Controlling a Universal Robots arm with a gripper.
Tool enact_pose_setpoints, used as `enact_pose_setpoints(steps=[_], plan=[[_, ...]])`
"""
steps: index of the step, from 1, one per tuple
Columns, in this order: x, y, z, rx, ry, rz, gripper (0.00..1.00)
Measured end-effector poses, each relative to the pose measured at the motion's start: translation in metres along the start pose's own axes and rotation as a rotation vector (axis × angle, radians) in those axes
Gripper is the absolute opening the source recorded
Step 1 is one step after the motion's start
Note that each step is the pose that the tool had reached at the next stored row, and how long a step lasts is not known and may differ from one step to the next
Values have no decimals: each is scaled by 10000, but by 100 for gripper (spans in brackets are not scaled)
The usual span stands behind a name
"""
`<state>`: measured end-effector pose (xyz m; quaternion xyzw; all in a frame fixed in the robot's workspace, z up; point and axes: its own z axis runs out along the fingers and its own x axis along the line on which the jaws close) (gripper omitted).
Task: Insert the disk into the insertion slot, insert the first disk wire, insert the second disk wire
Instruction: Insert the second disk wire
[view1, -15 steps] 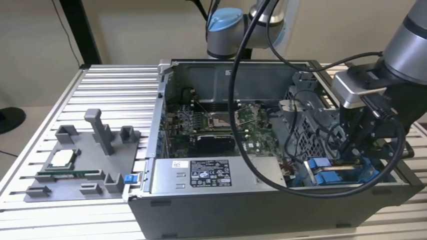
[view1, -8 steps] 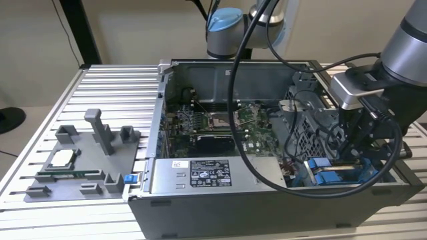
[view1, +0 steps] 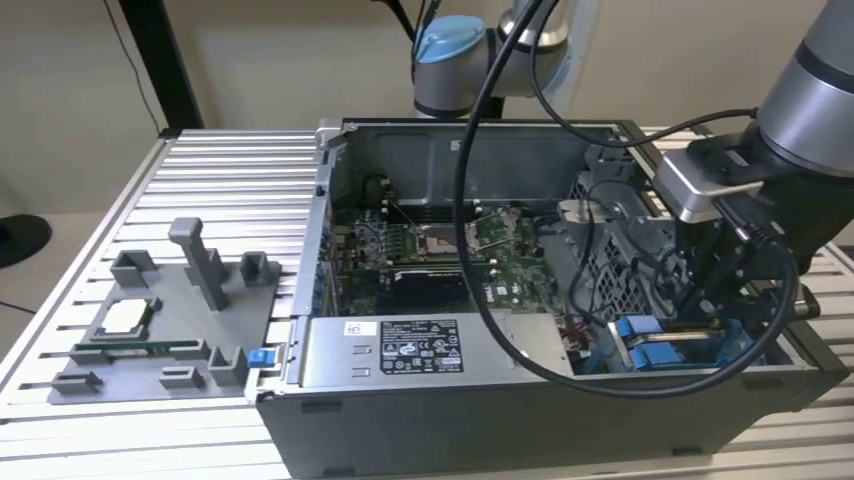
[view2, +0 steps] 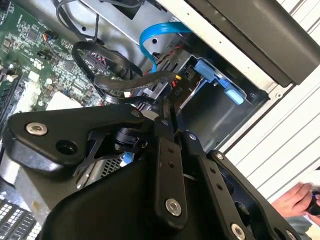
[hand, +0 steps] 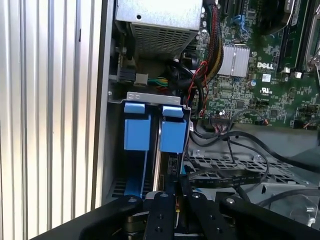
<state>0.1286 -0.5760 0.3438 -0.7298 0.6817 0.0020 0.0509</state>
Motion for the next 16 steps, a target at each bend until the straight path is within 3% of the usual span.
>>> enact_pose_setpoints(steps=[16], plan=[[14,19,28,33,0,-1,0]])
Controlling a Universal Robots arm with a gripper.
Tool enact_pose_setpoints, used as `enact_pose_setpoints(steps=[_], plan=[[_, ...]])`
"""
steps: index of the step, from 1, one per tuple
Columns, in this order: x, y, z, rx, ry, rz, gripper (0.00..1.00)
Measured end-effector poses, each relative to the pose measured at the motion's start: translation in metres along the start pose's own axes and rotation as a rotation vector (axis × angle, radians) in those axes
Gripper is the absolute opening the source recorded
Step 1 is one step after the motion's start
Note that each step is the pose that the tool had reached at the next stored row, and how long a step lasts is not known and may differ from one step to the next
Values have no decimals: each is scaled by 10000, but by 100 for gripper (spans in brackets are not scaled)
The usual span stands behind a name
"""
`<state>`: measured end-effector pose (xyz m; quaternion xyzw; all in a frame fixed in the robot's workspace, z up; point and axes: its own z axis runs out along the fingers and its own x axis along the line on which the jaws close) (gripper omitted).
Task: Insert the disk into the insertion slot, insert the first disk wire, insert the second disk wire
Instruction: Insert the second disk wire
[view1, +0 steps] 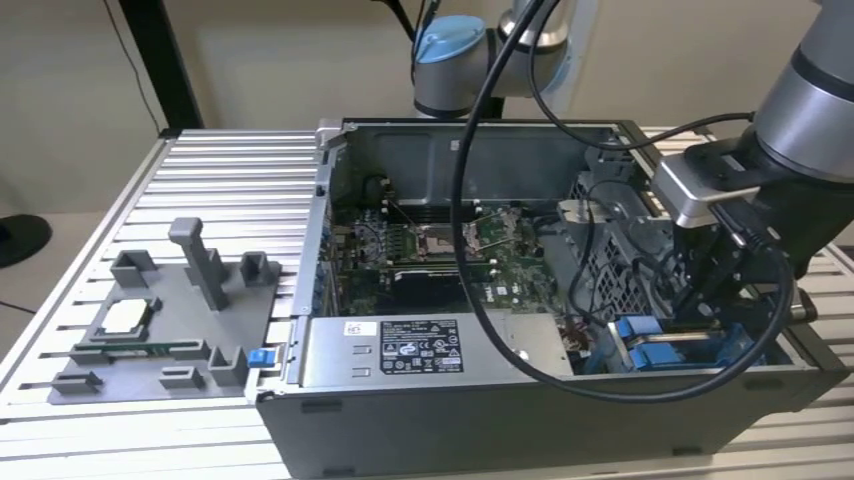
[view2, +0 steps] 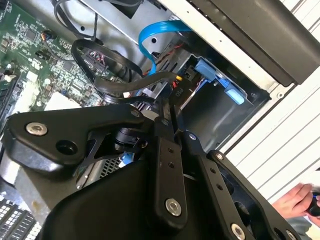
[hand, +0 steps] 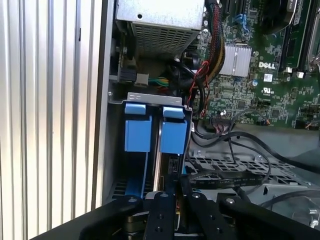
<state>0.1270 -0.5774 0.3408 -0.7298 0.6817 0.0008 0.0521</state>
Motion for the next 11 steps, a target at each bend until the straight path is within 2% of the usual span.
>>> enact_pose_setpoints(steps=[5,7,8,9,11], plan=[[4,16,50,52,14,-6,0],[4,16,52,55,-3,-5,0],[3,16,38,54,-40,-1,0],[2,15,10,57,-67,1,100],[-6,7,-92,57,-46,0,100]])
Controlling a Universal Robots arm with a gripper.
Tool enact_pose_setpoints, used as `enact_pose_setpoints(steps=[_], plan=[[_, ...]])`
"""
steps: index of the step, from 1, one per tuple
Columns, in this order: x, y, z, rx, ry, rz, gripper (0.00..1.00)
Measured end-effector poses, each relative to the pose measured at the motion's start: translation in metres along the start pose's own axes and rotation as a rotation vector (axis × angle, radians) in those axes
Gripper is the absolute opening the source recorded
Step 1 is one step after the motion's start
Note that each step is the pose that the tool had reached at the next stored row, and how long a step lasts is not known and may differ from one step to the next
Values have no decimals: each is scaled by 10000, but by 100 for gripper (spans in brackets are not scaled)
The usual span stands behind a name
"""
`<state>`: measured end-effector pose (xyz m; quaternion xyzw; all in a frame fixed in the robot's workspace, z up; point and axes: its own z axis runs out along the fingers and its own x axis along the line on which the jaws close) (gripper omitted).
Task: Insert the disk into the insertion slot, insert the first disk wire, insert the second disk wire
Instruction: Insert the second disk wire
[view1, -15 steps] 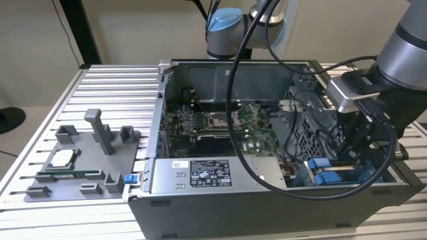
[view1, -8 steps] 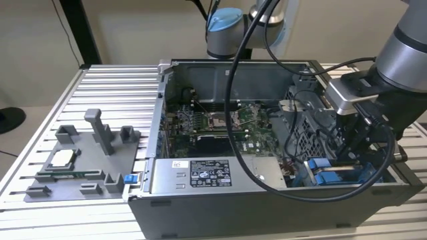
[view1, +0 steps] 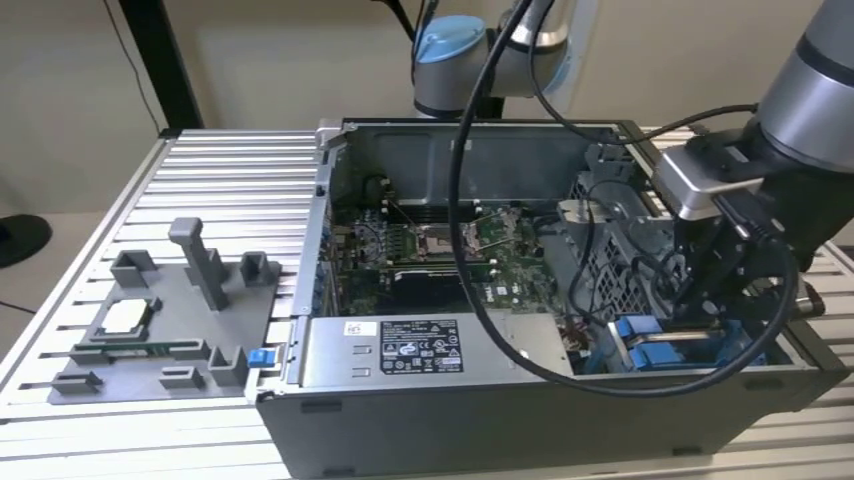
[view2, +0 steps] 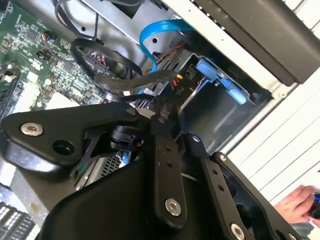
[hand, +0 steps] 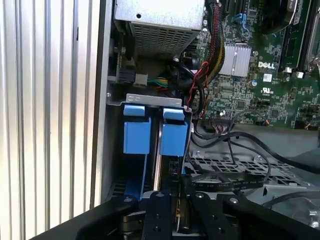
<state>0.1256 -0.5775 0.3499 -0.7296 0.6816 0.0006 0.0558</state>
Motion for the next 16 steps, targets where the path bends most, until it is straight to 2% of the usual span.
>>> enact_pose_setpoints(steps=[10,16], plan=[[-34,-37,-443,0,2,-1,100],[-35,-38,-459,-1,5,-2,100]])
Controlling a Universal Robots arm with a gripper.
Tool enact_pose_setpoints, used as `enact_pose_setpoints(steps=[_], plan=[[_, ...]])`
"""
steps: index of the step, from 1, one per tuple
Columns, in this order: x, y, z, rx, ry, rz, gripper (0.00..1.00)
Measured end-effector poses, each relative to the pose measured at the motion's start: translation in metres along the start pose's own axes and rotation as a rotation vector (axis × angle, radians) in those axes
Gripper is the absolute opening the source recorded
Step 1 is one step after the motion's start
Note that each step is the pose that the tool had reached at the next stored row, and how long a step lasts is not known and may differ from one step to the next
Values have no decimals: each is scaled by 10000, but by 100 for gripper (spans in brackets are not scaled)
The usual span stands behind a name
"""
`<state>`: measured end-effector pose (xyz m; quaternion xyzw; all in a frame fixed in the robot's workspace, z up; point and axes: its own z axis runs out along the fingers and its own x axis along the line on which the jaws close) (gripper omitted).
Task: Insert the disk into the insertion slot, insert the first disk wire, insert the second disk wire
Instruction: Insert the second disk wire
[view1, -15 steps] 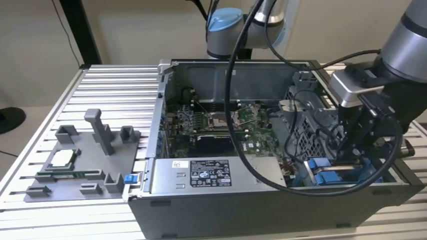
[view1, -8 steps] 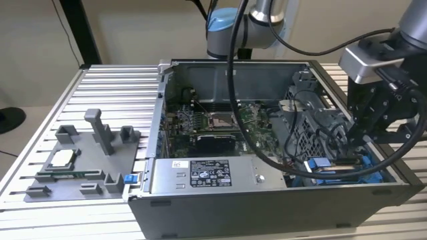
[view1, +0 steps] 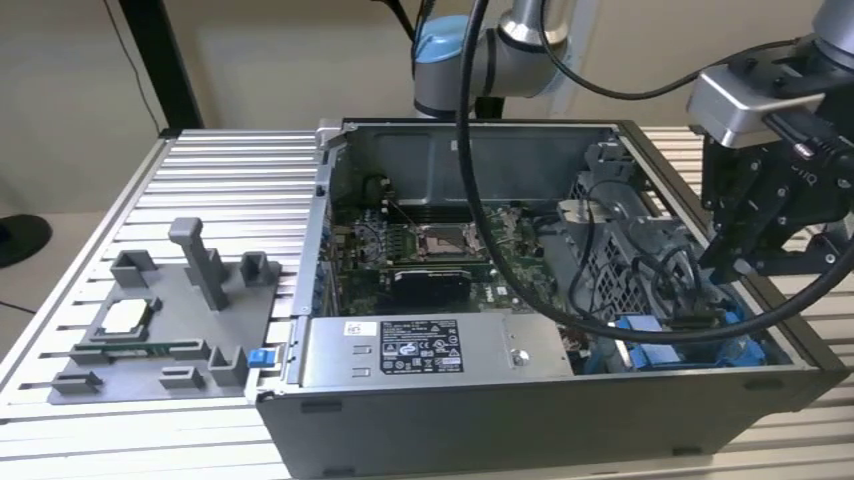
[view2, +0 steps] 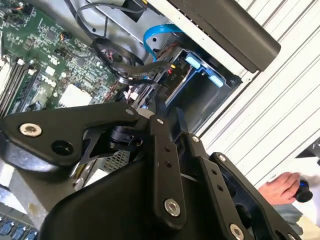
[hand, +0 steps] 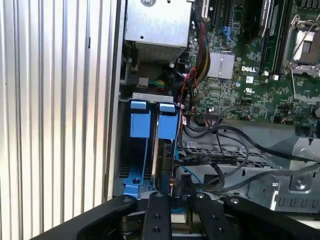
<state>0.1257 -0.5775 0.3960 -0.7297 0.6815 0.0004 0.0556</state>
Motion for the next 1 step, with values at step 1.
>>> enact_pose_setpoints(steps=[1], plan=[[0,0,0,0,0,0,100]])
